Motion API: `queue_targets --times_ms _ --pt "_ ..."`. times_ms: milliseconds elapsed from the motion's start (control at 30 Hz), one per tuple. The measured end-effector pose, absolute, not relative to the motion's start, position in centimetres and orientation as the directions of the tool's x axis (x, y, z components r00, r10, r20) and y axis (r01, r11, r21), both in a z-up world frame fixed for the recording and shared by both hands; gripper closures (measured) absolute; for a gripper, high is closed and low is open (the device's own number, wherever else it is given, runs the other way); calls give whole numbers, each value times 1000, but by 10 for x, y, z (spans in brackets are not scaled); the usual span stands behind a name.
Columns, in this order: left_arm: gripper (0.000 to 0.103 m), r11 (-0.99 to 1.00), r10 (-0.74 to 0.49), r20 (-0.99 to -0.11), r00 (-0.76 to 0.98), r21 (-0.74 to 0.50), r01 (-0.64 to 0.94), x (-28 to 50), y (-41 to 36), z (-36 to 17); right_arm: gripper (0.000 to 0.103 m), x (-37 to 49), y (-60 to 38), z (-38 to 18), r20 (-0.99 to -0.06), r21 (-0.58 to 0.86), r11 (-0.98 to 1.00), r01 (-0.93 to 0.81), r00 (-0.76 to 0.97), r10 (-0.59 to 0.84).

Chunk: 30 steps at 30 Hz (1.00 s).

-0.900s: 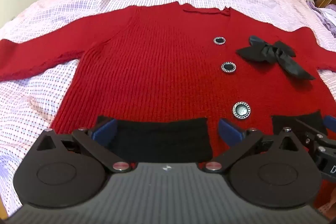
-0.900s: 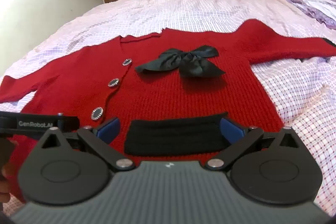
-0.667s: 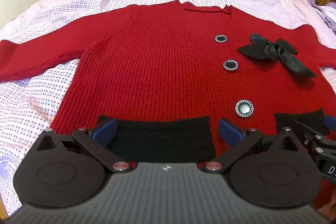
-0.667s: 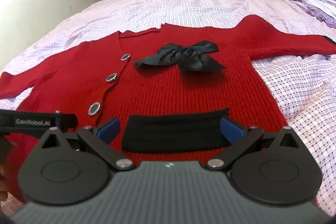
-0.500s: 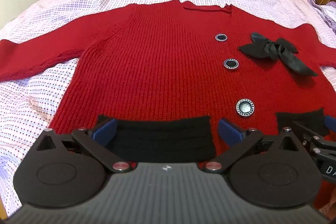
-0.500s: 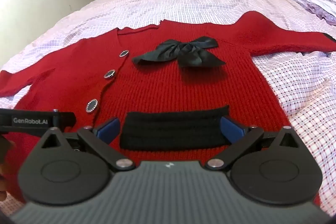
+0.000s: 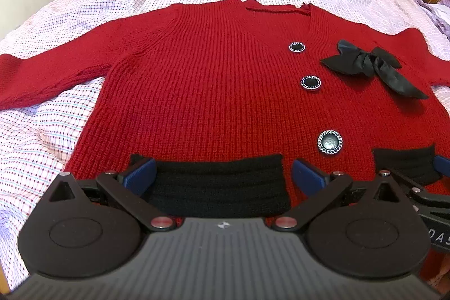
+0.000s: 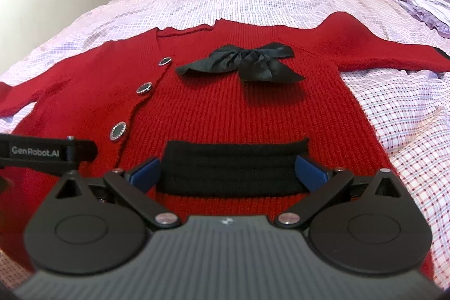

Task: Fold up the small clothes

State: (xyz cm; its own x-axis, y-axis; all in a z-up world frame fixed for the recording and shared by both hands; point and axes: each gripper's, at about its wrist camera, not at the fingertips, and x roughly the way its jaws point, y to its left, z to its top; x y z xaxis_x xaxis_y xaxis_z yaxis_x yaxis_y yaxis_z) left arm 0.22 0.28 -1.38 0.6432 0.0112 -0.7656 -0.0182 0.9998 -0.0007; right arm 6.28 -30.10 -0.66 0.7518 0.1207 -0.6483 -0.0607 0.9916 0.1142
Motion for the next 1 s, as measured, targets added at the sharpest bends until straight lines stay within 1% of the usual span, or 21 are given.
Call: queue_targets --times_ms 300,800,1000 --pt "0 1000 18 -765 643 11 -14 3 2 -16 0 65 -302 -11 -650 128 990 -54 749 125" --pt "0 1000 24 -768 640 23 -9 4 -1 -21 0 62 -299 -17 -649 98 992 -84 750 128" --pt "0 999 39 -778 627 46 -5 8 -5 -22 0 63 -298 -17 -655 92 992 -85 745 125"
